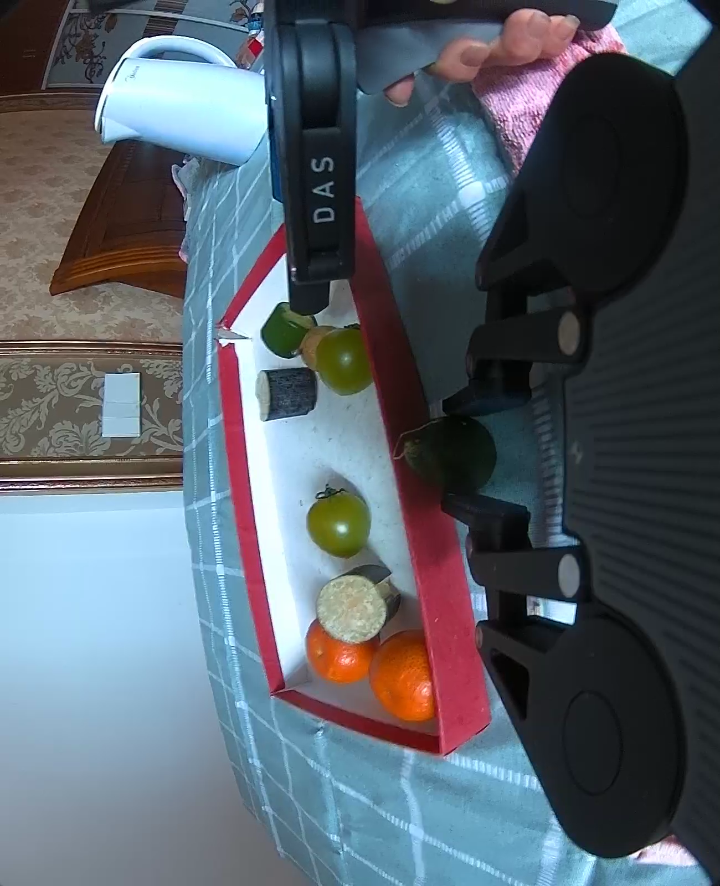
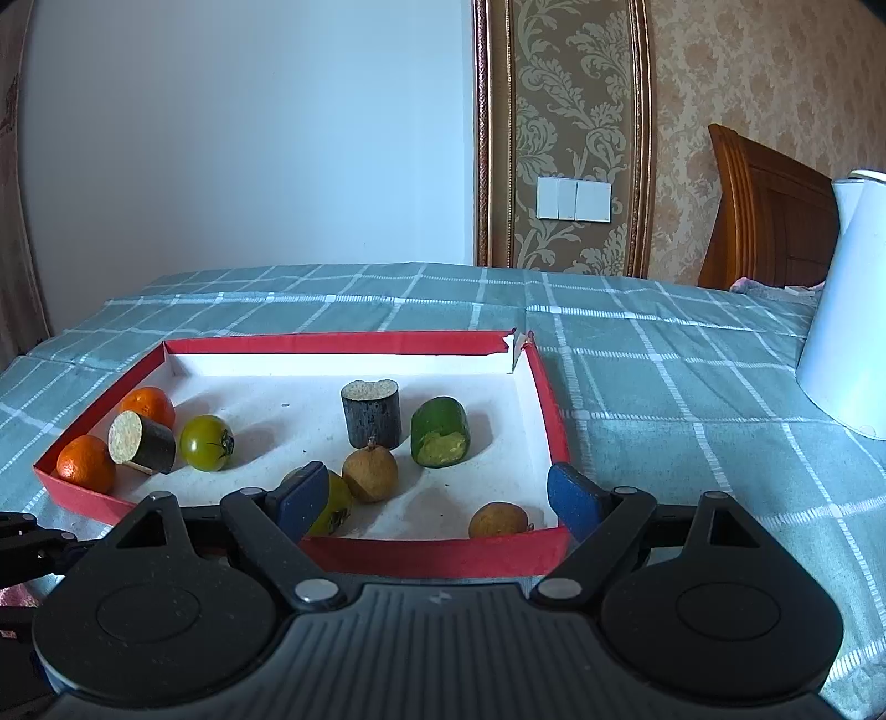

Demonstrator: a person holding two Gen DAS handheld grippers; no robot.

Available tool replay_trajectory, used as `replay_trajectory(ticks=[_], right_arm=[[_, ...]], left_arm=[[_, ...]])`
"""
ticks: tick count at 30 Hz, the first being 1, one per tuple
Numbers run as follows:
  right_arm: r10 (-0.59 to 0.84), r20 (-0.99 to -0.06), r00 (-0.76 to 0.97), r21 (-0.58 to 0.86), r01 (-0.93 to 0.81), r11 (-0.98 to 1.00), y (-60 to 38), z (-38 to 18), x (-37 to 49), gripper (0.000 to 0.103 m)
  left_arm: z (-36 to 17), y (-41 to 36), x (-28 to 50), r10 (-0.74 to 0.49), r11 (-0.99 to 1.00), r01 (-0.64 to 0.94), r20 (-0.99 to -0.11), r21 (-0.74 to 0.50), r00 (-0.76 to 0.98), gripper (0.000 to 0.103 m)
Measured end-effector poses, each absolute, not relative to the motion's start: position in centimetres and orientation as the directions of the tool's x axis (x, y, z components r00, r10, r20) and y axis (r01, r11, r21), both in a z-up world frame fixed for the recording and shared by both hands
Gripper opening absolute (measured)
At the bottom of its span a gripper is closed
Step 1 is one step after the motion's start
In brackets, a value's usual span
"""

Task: Organize fruits
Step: 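Carry the green avocado into the tray and open the left gripper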

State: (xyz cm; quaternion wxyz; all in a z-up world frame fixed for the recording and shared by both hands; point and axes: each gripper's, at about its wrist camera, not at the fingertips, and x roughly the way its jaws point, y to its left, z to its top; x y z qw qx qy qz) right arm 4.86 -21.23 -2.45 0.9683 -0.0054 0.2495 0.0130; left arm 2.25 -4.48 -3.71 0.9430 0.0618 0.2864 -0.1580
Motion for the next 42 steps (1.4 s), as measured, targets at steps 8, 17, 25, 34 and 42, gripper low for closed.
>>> replay_trajectory(ticks=[8, 17, 25, 34, 42], right_arm=[[-0.008, -0.474, 0.881, 0.029, 0.025, 0.999, -22.2, -2.2, 4.9, 0.086], [-0.014, -0.492, 0.87, 0.059, 0.049, 0.997, -22.9, -2.3, 5.2, 0.086], [-0.005, -0.505, 0.863, 0.062, 0.043, 0.997, -22.9, -2.4, 5.3, 0.086], [-0.009, -0.514, 0.858, 0.065, 0.05, 0.997, -23.0, -2.6, 5.5, 0.086], [0.001, -0.523, 0.852, 0.07, 0.042, 0.997, -22.9, -2.7, 5.6, 0.086]], left_arm=[[-1.0, -3.3, 2.6, -0.339, 0.928, 0.367, -0.546, -0.063, 0.766, 0.027], [0.5, -4.5, 4.8, -0.333, 0.925, 0.379, -0.513, -0.015, 0.791, 0.026], [0.1, -5.1, 7.4, -0.305, 0.93, 0.367, -0.529, 0.013, 0.792, 0.008], [-0.6, -6.5, 9.0, -0.272, 0.93, 0.363, -0.543, 0.065, 0.795, 0.006], [-1.2, -6.1, 8.5, -0.244, 0.94, 0.334, -0.541, 0.073, 0.805, 0.021]])
